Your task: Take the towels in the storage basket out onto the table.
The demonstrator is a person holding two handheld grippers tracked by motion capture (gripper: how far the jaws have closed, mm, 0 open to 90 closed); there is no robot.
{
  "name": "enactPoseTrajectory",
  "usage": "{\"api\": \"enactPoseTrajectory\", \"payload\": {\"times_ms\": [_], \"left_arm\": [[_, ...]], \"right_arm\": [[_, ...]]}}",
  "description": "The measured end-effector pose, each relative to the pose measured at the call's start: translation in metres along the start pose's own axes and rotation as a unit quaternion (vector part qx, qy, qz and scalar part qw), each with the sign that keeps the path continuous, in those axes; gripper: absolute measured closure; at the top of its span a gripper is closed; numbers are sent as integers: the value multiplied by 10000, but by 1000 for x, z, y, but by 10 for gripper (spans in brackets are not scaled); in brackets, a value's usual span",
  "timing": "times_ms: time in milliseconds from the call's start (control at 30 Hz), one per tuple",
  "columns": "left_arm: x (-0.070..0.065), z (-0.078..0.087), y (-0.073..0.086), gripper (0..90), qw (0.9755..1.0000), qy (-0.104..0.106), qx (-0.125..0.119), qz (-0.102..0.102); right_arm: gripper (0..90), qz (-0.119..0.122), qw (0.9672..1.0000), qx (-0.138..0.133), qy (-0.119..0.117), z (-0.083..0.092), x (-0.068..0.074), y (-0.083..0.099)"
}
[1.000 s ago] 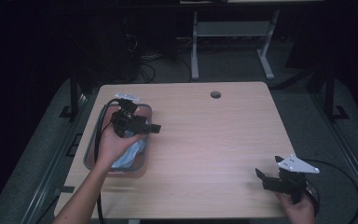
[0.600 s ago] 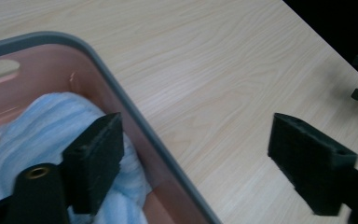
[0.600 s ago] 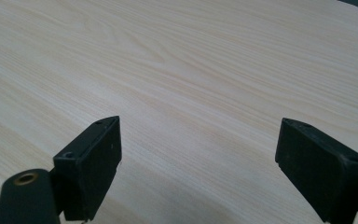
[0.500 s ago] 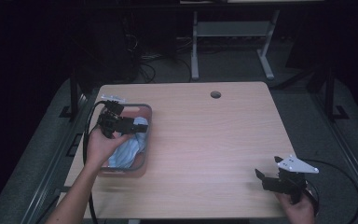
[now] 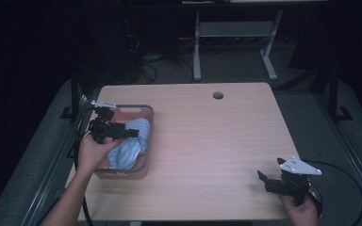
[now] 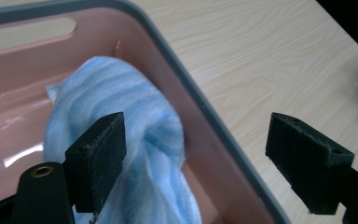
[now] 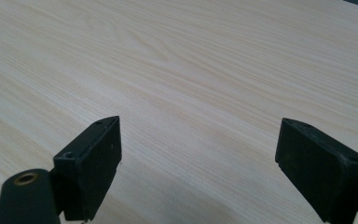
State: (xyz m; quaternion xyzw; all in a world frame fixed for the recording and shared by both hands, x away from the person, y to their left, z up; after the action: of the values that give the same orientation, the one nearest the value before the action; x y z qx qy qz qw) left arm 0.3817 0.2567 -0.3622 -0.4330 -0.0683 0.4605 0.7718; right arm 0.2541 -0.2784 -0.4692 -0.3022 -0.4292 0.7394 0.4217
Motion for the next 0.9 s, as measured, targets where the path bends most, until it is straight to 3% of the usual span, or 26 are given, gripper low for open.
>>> {"api": "enactPoseTrajectory", "payload": {"times_ms": [133, 333, 533, 633, 900], "left_arm": [[5, -1, 5, 209, 9999, -105, 34, 88], [10, -5, 12, 273, 9986, -467, 252, 18], [16, -13, 18, 327, 9973, -596, 408, 134], [18, -17, 19, 340, 9957, -746, 535, 82], [19, -25, 20, 410, 9934, -889, 715, 143]], "right_arm": [[139, -7, 10000, 1, 4, 0, 0, 0], [139, -16, 10000, -2, 12, 1, 0, 0], [139, -9, 10000, 3, -3, 1, 0, 0], [139, 10, 10000, 9, -9, 1, 0, 0], [139, 10, 10000, -6, -16, 0, -1, 0]]}}
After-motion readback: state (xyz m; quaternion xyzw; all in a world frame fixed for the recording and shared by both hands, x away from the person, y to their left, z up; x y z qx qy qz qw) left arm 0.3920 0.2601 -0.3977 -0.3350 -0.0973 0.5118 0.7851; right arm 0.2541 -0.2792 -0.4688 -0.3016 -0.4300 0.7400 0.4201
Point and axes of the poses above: each handheld gripper's, and its own axes: z roughly backward along the jaws, y roughly out of its underside, x roughly to its left, the point moved 2 cm from there along -z, roughly forward along the jaws, and after that the axes turned 8 degrees about -x, right-handed, at the moved point
